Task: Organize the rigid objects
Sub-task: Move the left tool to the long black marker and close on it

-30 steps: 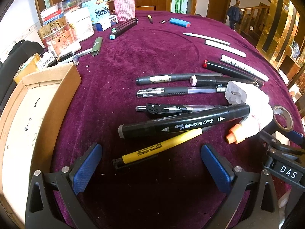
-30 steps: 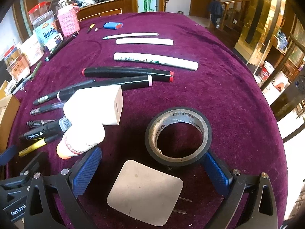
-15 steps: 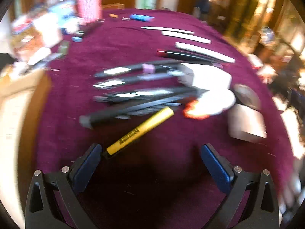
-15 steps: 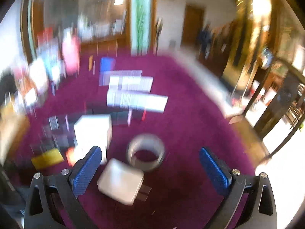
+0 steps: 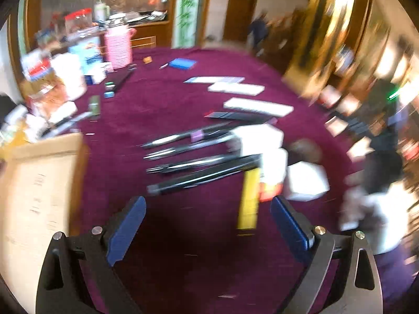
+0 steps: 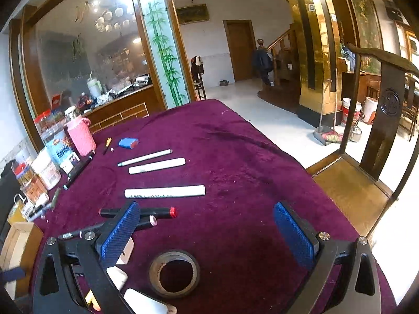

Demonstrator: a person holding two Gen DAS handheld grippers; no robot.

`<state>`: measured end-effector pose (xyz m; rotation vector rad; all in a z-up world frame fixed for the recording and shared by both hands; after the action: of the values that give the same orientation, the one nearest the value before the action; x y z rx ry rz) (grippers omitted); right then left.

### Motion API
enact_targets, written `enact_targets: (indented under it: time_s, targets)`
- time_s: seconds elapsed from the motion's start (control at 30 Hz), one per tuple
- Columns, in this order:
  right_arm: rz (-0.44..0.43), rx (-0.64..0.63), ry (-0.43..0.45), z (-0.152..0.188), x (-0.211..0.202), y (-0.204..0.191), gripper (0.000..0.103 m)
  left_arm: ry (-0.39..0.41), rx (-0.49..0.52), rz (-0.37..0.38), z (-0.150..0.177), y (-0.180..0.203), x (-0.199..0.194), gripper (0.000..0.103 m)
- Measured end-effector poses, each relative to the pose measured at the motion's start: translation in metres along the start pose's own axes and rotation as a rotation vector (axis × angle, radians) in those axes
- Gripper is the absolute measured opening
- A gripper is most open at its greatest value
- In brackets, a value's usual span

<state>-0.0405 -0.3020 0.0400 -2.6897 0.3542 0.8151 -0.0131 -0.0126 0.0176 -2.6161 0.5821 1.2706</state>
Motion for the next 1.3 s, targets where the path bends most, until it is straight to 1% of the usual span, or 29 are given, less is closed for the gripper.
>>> enact_targets:
  time_s: [0.03, 0.07, 0.13, 0.2, 0.27, 0.3, 0.33, 0.37, 0.43, 0.47, 0.53, 0.57, 0.6, 0.67, 0.7, 0.77, 0.83, 0.93, 1.07, 1.27, 1.3]
  targets:
    - [-0.011, 0.002, -0.024, 0.003, 0.004, 0.000, 0.102, -0.015, 0.031, -0.026, -0.001, 0.000, 0.008, 0.096]
    - [-0.026, 0.009, -0.051, 0.006, 0.008, -0.001, 0.102, -0.022, 0.045, -0.029, -0.003, -0.002, 0.013, 0.096]
    - [-0.048, 0.021, -0.086, 0.007, 0.009, -0.003, 0.102, -0.027, 0.041, -0.019, -0.011, -0.006, 0.026, 0.096]
    - [-0.057, 0.032, -0.099, 0.008, 0.013, -0.002, 0.102, -0.023, 0.028, -0.023, -0.019, -0.015, 0.035, 0.096]
    - [-0.057, 0.046, -0.106, 0.009, 0.015, 0.000, 0.102, -0.062, 0.016, -0.019, -0.021, -0.016, 0.051, 0.095]
    - [-0.055, 0.055, -0.112, 0.010, 0.016, 0.002, 0.102, -0.103, 0.003, -0.004, -0.019, -0.016, 0.060, 0.095]
    - [-0.054, 0.060, -0.117, 0.010, 0.016, 0.003, 0.102, -0.151, -0.010, 0.034, -0.014, -0.013, 0.069, 0.093]
    - [-0.055, 0.068, -0.126, 0.011, 0.018, 0.005, 0.102, -0.140, 0.025, 0.009, -0.010, -0.008, 0.069, 0.090]
    - [-0.057, 0.079, -0.142, 0.012, 0.021, 0.005, 0.102, -0.138, 0.076, 0.006, -0.004, 0.002, 0.066, 0.078]
    - [-0.058, 0.081, -0.151, 0.013, 0.022, 0.005, 0.102, -0.143, 0.074, 0.035, -0.001, 0.007, 0.061, 0.072]
    - [-0.059, 0.079, -0.164, 0.014, 0.024, 0.005, 0.102, -0.155, 0.071, 0.109, 0.006, 0.016, 0.052, 0.067]
    - [-0.056, 0.072, -0.171, 0.015, 0.026, 0.004, 0.102, -0.162, 0.071, 0.149, 0.010, 0.020, 0.046, 0.060]
    - [-0.054, 0.067, -0.177, 0.015, 0.027, 0.003, 0.102, -0.168, 0.075, 0.178, 0.014, 0.024, 0.042, 0.054]
    - [-0.052, 0.060, -0.178, 0.016, 0.027, 0.001, 0.102, -0.181, 0.075, 0.221, 0.021, 0.031, 0.033, 0.048]
    - [-0.051, 0.059, -0.176, 0.016, 0.027, 0.001, 0.102, -0.184, 0.068, 0.242, 0.025, 0.032, 0.030, 0.048]
    - [-0.045, 0.056, -0.173, 0.017, 0.026, 0.001, 0.102, -0.170, 0.053, 0.253, 0.025, 0.032, 0.022, 0.048]
    - [-0.043, 0.056, -0.181, 0.018, 0.027, 0.001, 0.102, -0.140, 0.040, 0.235, 0.020, 0.028, 0.014, 0.048]
    - [-0.041, 0.055, -0.192, 0.018, 0.029, -0.001, 0.102, -0.105, 0.030, 0.186, 0.012, 0.018, 0.008, 0.048]
    - [-0.039, 0.051, -0.196, 0.019, 0.030, -0.002, 0.102, -0.135, 0.012, 0.173, 0.014, 0.013, 0.016, 0.048]
    - [-0.036, 0.050, -0.212, 0.021, 0.033, -0.002, 0.102, -0.157, 0.035, 0.181, 0.014, 0.028, 0.033, 0.048]
    - [-0.035, 0.050, -0.214, 0.021, 0.033, -0.003, 0.102, -0.162, 0.028, 0.179, 0.014, 0.028, 0.036, 0.045]
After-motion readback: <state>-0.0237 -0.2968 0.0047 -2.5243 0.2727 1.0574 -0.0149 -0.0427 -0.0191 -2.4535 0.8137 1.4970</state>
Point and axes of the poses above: each gripper's, at about its wrist camera, not at the fingertips, and x roughly the way its jaws point, y to its right, z to its underside, the point moved 4 cm from there along x, roughly the way its jaws point, and after that the axes turned 3 degrees about x, right-handed, at the moved point
